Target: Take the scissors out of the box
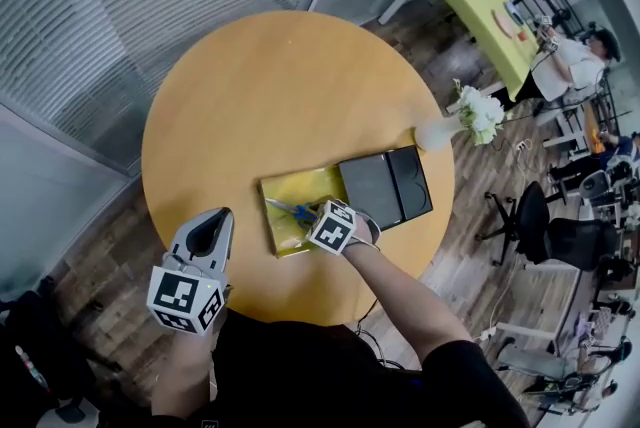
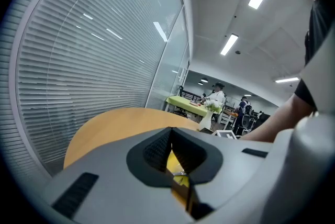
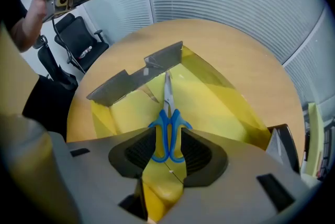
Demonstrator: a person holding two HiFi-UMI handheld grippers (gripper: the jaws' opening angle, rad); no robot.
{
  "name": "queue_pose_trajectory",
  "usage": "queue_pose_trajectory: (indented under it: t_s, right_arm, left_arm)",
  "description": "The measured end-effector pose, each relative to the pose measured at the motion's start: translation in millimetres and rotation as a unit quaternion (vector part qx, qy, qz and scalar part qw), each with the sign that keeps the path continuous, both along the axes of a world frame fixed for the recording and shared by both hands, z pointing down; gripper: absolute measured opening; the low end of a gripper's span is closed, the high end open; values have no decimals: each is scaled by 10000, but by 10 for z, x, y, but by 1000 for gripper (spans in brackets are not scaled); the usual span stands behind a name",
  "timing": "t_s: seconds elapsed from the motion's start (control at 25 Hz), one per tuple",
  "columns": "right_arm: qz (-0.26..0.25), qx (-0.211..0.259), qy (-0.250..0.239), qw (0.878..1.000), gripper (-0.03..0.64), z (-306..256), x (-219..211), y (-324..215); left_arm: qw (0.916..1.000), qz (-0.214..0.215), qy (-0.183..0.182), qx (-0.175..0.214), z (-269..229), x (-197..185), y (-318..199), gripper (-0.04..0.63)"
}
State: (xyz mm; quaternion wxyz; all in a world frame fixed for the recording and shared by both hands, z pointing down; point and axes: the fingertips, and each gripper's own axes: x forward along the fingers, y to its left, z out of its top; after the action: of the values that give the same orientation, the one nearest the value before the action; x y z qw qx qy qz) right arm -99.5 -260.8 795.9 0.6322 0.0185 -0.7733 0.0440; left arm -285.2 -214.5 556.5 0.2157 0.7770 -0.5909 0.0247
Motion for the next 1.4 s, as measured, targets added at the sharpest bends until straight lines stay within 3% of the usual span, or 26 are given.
queue_pose_trajectory:
  t_s: [0.4, 0.88, 1.12, 1.4]
  right_arm:
    - [225, -229, 25, 9995, 146, 78, -27, -41]
    - [318, 81, 6, 9995, 101, 11, -84, 1]
    - [814, 222, -202, 9962, 98, -262, 8, -21]
    - [1591, 413, -959, 9817, 98, -797, 97, -64]
  left_arm:
    - [10000, -79, 24, 8, -14, -143, 55, 12]
    - [9998, 177, 50, 111, -130, -146, 108, 12]
    - [9989, 401, 99, 216, -240, -113, 111, 12]
    - [9955, 848, 51, 414, -427, 93, 98, 12]
